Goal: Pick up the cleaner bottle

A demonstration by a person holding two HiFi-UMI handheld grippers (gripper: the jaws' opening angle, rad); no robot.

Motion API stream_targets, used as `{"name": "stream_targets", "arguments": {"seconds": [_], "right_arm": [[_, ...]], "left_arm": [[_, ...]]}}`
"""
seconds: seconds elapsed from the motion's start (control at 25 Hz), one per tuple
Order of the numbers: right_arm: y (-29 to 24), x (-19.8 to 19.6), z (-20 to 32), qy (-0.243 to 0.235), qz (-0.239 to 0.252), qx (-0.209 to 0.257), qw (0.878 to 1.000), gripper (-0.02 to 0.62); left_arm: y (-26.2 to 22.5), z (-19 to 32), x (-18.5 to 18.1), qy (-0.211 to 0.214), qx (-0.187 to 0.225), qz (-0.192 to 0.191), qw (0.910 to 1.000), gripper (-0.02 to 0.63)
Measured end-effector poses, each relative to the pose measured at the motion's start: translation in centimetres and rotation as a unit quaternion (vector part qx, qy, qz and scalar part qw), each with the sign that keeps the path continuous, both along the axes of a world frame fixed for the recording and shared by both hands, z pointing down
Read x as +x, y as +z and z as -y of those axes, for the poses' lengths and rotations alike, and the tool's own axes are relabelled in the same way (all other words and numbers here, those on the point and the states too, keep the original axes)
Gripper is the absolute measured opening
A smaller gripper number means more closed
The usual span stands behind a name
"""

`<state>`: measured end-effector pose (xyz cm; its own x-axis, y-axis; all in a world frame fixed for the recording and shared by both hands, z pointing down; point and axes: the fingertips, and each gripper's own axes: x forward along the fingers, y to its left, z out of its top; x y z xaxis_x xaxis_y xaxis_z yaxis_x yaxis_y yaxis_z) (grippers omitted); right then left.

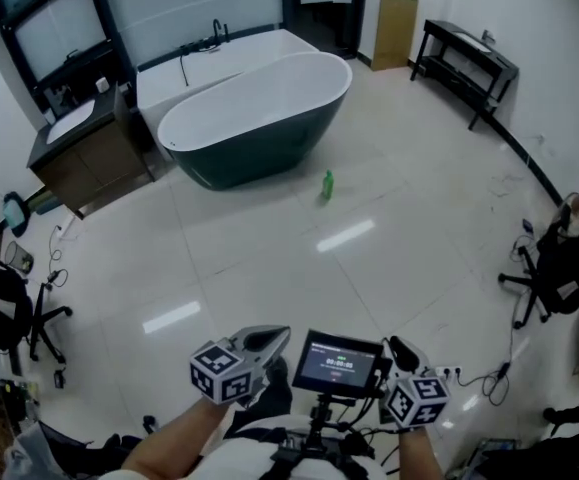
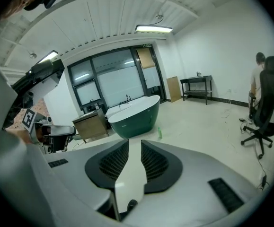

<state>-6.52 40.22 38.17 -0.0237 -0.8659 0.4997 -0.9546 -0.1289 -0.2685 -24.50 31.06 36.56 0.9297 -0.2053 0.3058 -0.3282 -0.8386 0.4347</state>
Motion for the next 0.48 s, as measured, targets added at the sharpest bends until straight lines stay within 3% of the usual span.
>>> {"name": "stream_targets", "arguments": {"seconds": [0.2, 0.48], "right_arm": [[-2.0, -1.7, 7.7, 0.002, -0.01, 0.016, 1.0, 0.081], [-1.4, -4.3, 13.3, 0.006, -0.01, -0.001, 1.0, 0.081]], "left_arm": [[-0.2, 7.1, -1.5, 0.011, 0.0, -0.001, 0.9999, 0.0], [0.5, 12.5, -3.9, 0.015, -0.024, -0.005, 0.9996, 0.0]]}}
